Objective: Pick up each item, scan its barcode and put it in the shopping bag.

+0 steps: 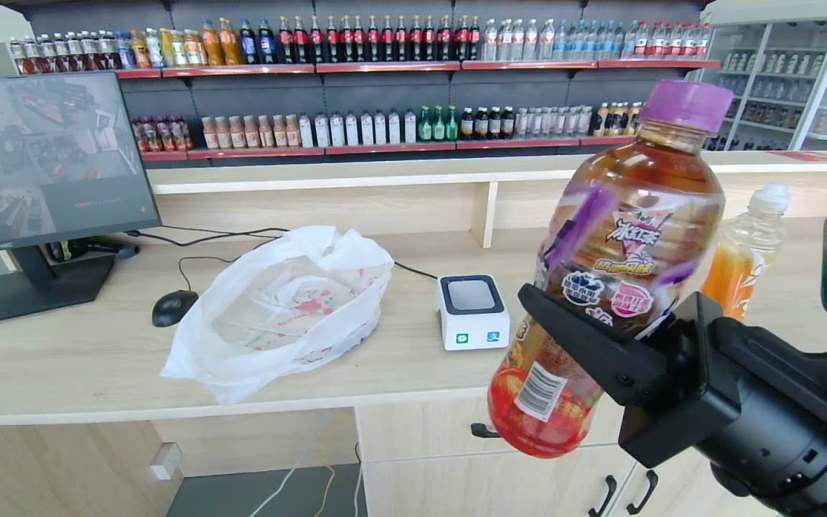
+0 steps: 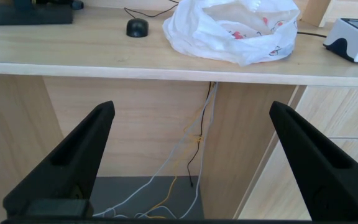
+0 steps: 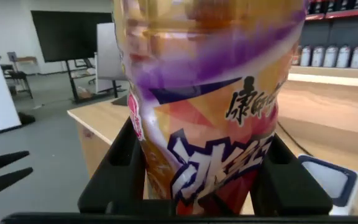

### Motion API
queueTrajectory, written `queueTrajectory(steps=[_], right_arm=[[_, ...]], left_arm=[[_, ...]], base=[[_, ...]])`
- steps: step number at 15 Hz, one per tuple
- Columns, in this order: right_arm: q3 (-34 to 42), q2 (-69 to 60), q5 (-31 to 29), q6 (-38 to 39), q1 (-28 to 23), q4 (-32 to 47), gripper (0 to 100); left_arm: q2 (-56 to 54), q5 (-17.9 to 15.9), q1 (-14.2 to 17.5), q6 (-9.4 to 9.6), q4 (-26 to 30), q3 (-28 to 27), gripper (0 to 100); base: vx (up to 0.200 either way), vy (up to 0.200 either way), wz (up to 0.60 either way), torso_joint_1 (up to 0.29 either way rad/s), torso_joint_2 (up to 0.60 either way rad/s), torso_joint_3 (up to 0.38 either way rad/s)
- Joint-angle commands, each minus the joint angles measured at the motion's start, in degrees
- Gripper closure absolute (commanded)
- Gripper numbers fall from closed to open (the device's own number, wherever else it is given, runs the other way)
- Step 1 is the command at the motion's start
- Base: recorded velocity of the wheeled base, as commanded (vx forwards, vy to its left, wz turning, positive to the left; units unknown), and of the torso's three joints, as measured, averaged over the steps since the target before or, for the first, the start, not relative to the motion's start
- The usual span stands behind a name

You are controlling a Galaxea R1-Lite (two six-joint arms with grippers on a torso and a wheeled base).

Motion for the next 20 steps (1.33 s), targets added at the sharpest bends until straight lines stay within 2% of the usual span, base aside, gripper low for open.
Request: queueTrajectory(steps=[1,4,6,7,20], right_arm=[[1.87,-2.03,-1.81,-3.56,-3.28,0.03,100],[2.74,-2.47,-4.71,-10.68,-11.72,-0.32,100],[2.66,-3.26,-4.54,-10.95,-17.69,-0.5,100],[2.48,-3.26,-4.54,-10.24,-18.57,-0.59,100],[4.77,-2.91,-4.63,-7.96,-18.75,-2.08,100]], left_arm=[[-0.02,0.01,0.0,-0.01,-0.01,0.01,0],[-0.02,0.01,0.09,-0.01,-0.01,0.01,0],[-0.02,0.01,0.0,-0.01,-0.01,0.01,0],[-0.02,0.01,0.0,-0.01,-0.01,0.01,0],[-0.02,0.01,0.09,-0.19,-0.01,0.01,0]], base=[[0.0,0.0,0.0,0.0,0.0,0.0],[0.0,0.0,0.0,0.0,0.0,0.0],[0.0,0.0,0.0,0.0,0.0,0.0],[0.0,0.0,0.0,0.0,0.0,0.0],[0.0,0.0,0.0,0.0,0.0,0.0]])
